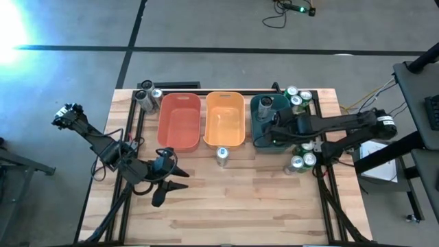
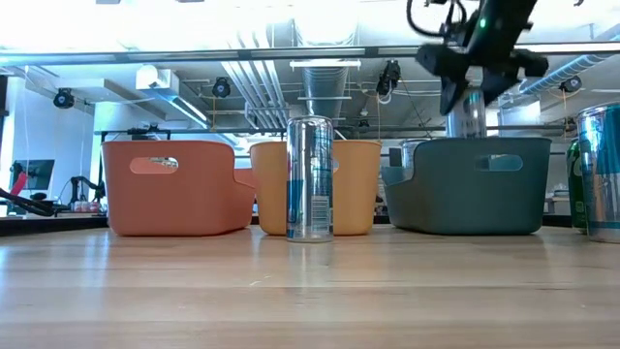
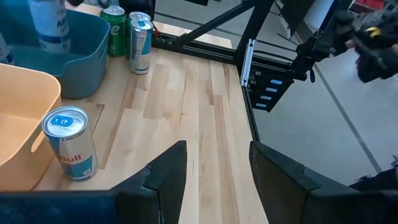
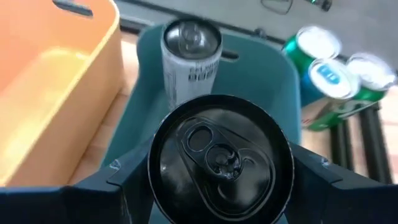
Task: Sort soda cans
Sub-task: Put the white/blue soda can into the blue bin
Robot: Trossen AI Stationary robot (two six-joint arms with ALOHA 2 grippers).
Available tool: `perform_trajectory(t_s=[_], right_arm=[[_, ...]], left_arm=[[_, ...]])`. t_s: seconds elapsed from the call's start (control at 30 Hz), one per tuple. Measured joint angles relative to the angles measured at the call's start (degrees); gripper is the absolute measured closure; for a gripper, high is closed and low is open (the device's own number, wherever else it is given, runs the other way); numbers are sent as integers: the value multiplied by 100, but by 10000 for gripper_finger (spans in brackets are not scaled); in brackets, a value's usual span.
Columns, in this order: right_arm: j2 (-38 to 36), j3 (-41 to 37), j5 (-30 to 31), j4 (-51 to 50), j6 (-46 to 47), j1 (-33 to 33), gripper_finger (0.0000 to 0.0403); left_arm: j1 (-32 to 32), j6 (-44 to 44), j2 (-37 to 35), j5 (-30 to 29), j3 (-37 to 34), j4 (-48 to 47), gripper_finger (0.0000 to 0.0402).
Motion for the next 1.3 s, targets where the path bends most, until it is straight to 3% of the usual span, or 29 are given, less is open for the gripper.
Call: perform_trajectory(t_s=[0.17, 0.3, 0.57, 0.7, 1.07, 1.3], right_arm=[[-378, -581, -669, 892, -743, -390, 152], [-604, -772, -706, 1192, -1374, -487, 152], [-741, -777, -759, 1456, -2662, -607, 152], [-758, -808, -777, 1481, -3080, -709, 152], [-887, -1145, -1455, 2398, -3915, -1149, 151], [-1213, -1385, -1484, 2482, -4091, -1410, 151]], left_arm=[[2, -104, -64, 51, -1, 399, 242], [1, 274, -279, 184, 241, 769, 242], [544, 955, -669, -1063, 1147, -63, 242], [1137, 950, -725, -1147, 1432, -524, 241], [3137, 844, -754, 131, 805, -410, 204], [3590, 941, -694, 413, 285, 456, 196]])
